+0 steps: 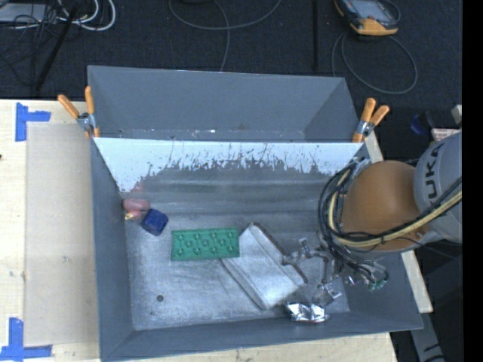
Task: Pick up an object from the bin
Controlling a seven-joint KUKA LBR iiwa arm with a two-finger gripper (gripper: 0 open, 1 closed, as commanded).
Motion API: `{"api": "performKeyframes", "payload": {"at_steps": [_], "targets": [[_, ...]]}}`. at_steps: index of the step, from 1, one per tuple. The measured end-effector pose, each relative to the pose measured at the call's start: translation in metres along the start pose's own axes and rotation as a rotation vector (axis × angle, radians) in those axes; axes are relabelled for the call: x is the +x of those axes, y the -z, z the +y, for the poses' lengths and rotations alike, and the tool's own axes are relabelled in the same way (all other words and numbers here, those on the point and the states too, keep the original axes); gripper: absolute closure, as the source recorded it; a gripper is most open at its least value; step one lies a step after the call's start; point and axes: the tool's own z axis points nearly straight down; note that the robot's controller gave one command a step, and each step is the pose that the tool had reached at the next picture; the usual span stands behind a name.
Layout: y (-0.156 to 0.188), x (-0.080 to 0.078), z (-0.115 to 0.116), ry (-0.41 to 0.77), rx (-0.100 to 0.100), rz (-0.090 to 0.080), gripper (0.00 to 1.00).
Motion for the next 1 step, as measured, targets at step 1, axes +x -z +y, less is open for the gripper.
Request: {"api": "performKeyframes", "payload": {"at_steps": [1], "targets": [[-0.015,-0.021,0.029,0.46,0.004,0.001,0.0]]}}
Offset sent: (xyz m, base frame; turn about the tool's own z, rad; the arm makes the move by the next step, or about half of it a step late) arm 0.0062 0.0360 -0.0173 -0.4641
